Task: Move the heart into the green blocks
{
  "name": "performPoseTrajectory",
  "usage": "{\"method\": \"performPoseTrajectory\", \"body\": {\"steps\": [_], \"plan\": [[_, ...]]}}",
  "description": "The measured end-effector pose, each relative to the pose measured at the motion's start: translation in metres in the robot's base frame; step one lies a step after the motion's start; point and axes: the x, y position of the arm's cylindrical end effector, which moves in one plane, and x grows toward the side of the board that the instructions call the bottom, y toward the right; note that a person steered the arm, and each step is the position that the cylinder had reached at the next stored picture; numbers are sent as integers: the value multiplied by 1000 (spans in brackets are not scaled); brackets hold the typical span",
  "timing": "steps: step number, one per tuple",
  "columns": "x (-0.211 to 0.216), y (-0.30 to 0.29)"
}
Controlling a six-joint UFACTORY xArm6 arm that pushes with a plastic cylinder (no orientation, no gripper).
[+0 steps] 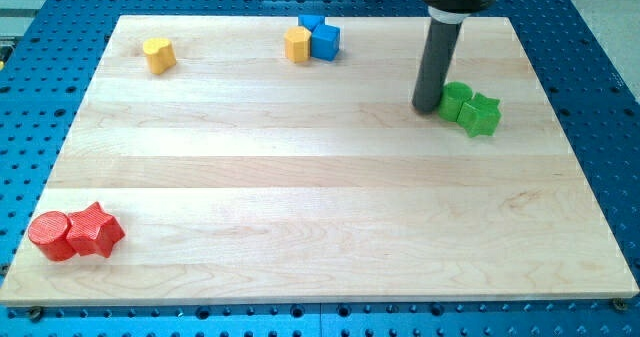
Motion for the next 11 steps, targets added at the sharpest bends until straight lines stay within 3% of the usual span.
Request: {"method": "performPoseTrajectory", "body": {"steps": [1, 3, 4, 5, 6, 8, 9, 10, 11], "plan": [[0, -17], [9, -297], [-10, -395], [-56, -433], [-100, -428], [-77, -203], [-73, -200], [-101, -266], [-67, -309]]}}
